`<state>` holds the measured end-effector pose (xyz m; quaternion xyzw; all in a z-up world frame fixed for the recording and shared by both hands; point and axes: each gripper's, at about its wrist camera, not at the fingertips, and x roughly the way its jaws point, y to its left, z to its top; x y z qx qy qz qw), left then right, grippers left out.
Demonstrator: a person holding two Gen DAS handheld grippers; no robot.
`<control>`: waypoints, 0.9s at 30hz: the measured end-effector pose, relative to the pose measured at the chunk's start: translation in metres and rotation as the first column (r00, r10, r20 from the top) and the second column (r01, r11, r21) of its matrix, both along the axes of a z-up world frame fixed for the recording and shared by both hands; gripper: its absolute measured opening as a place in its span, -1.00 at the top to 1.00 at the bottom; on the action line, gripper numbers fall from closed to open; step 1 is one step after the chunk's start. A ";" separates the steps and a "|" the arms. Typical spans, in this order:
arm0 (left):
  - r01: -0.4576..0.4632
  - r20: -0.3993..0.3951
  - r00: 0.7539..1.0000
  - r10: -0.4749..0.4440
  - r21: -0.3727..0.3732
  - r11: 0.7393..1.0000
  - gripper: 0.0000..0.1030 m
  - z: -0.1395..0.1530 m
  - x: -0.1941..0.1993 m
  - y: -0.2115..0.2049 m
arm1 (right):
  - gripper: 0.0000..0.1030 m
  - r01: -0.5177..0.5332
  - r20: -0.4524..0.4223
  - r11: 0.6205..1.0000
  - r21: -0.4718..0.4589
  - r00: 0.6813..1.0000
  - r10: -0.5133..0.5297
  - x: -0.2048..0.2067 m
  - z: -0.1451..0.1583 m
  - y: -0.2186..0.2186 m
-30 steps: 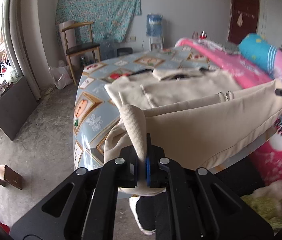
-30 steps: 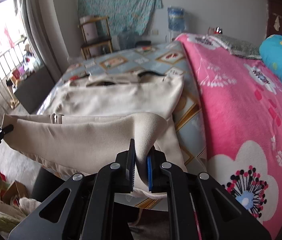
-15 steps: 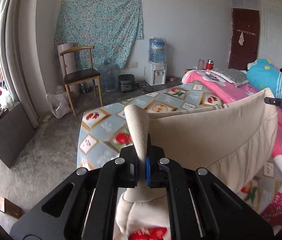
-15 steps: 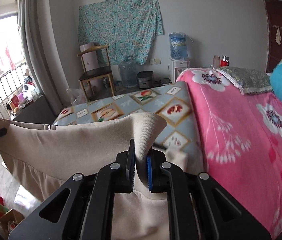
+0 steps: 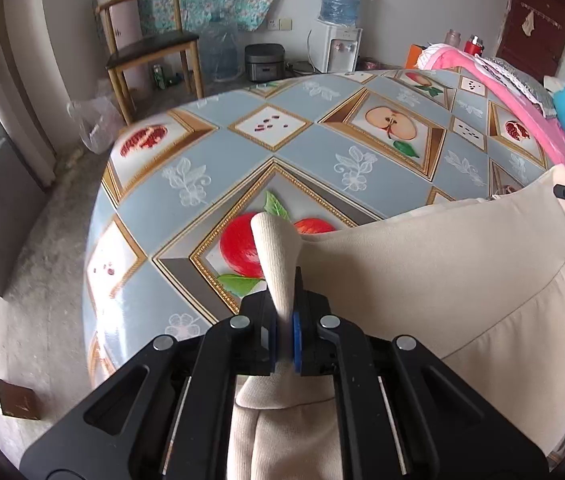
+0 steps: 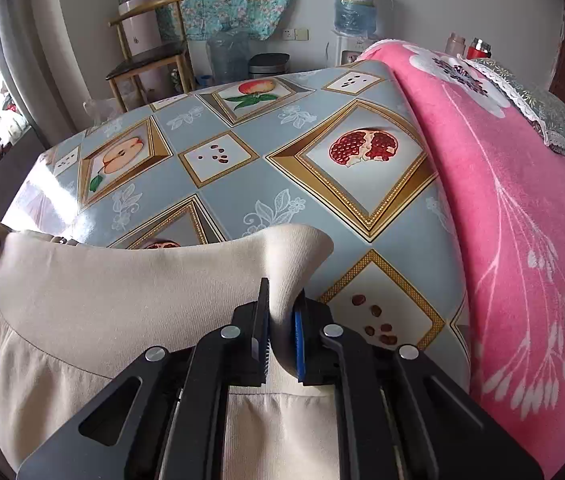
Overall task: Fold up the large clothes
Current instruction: 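Lift the folded jacket off the bed with both tools, then fold the lifted jacket over onto itself and lower it with both tools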
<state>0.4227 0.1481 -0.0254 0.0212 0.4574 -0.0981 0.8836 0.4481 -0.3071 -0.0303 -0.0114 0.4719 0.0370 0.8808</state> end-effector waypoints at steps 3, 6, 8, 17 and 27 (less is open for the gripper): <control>-0.025 -0.008 1.000 0.025 0.011 1.000 0.56 -0.004 0.003 0.006 | 0.56 0.056 -0.016 0.997 -0.054 0.998 -0.057 0.004 -0.004 -0.008; -0.106 0.027 0.994 0.106 0.001 0.994 0.49 0.010 -0.003 0.028 | 0.33 0.147 0.013 0.989 -0.011 0.989 -0.147 -0.005 0.012 -0.033; -0.168 0.073 0.983 0.167 0.015 0.986 0.54 0.027 -0.015 0.042 | 0.33 0.186 0.071 0.982 -0.020 0.980 -0.184 -0.024 0.033 -0.043; 0.066 0.063 0.996 -0.063 -0.042 0.997 0.55 0.057 -0.129 0.010 | 0.33 -0.103 0.110 0.992 -0.074 0.988 0.110 -0.162 0.070 0.003; -0.077 -0.015 0.997 0.078 0.059 0.995 0.79 0.000 -0.166 0.026 | 0.52 0.026 -0.028 0.999 -0.030 0.999 -0.027 -0.200 0.023 -0.026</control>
